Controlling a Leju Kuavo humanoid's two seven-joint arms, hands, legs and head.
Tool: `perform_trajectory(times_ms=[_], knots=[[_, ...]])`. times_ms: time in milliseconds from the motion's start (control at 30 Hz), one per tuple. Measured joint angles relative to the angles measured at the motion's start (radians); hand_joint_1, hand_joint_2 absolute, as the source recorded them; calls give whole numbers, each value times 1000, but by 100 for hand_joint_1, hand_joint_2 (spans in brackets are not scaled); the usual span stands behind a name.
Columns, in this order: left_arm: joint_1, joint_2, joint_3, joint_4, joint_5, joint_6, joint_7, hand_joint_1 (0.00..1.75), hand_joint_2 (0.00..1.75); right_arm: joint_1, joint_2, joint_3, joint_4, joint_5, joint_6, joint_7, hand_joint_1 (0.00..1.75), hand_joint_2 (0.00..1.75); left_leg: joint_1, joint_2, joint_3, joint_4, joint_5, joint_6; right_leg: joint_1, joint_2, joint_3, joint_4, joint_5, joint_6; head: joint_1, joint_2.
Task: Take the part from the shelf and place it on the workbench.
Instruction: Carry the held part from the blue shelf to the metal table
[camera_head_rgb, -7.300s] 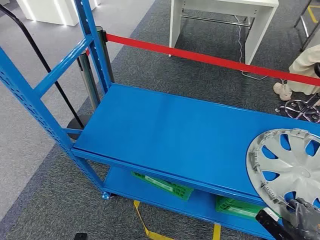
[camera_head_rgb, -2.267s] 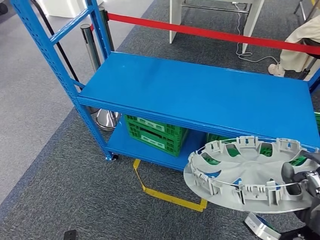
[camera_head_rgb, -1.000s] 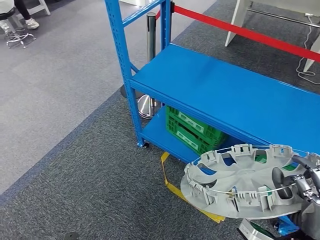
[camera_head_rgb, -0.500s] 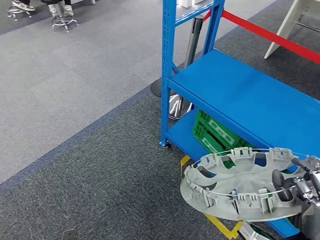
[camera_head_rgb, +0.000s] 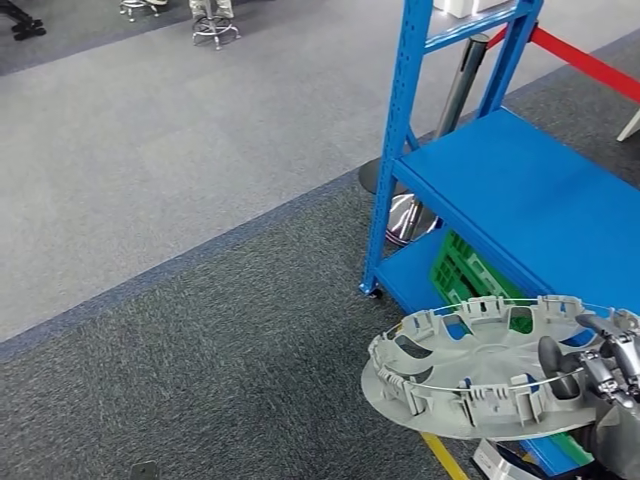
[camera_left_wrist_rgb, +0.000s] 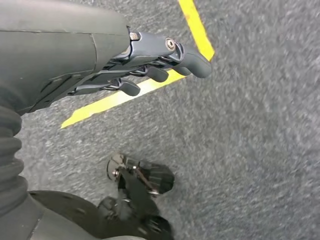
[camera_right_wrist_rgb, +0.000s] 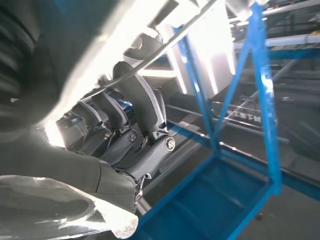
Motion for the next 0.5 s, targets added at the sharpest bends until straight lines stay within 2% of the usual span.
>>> perform_trajectory(times_ms=[33, 100, 133, 167, 233, 300, 333, 367, 400, 433, 467, 500], knots=[[-1, 0, -2, 0, -3, 5, -8, 0, 175, -1, -4, 1, 0, 1, 0, 7, 175, 175, -4, 18, 29, -57, 17, 6, 2, -11, 2, 1, -2, 4, 1, 0], [-3, 0, -6, 0, -5, 11, -22, 0, 175, -4, -16, 5, 0, -2, 0, 20, 175, 175, -13, 34, 46, -101, 22, 17, 5, -29, 4, 2, -6, 13, 2, 0], [-2, 0, -7, 0, -2, 11, -25, 0, 175, -8, -24, 7, 0, -7, 0, 24, 175, 175, -14, 22, 43, -102, 24, 23, 3, -39, 6, 1, -6, 18, 2, 0], [0, 0, -7, 0, 3, 9, -27, 0, 175, -14, -33, 9, 1, -15, 0, 28, 175, 175, -13, 12, 43, -105, 26, 28, 1, -36, 5, 3, -10, 24, 2, 0], [-1, 1, -7, 0, 14, 4, -31, 0, 175, -31, -56, 14, 4, -33, 1, 34, 175, 175, -10, -7, 46, -112, 32, 41, -4, 7, -12, 41, -39, 32, 5, 0], [-5, -1, -6, 0, 15, 2, -36, 0, 175, -47, -77, 18, 9, -47, 5, 35, 175, 175, -9, -27, 46, -113, 35, 49, -6, 62, -67, 155, -98, 35, 10, 0], [-7, -2, -6, 0, 12, 2, -38, 0, 175, -56, -86, 20, 13, -53, 10, 36, 175, 175, -9, -39, 46, -113, 35, 51, -6, 73, -101, 222, -125, 36, 11, 0], [-8, -3, -7, 0, 9, 4, -39, 0, 175, -66, -94, 23, 17, -56, 18, 36, 175, 175, -10, -52, 45, -113, 35, 52, -5, 78, -128, 271, -137, 37, 12, 0], [-8, -3, -7, 0, 6, 6, -39, 0, 175, -79, -101, 26, 23, -59, 28, 36, 175, 175, -10, -65, 46, -112, 35, 52, -5, 80, -140, 287, -132, 37, 12, 0], [-8, -4, -8, 0, 2, 9, -40, 0, 175, -95, -109, 31, 28, -61, 41, 36, 175, 175, -10, -79, 46, -111, 35, 51, -6, 83, -132, 262, -105, 36, 12, 0], [-8, -4, -10, 0, -1, 12, -40, 0, 175, -114, -117, 37, 35, -60, 55, 36, 175, 175, -9, -93, 47, -109, 35, 51, -7, 91, -107, 203, -65, 36, 12, 0], [-8, -4, -13, 0, -4, 14, -40, 0, 175, -135, -124, 46, 42, -58, 70, 36, 175, 175, -9, -105, 46, -106, 34, 49, -10, 114, -76, 135, -32, 35, 12, 0]])
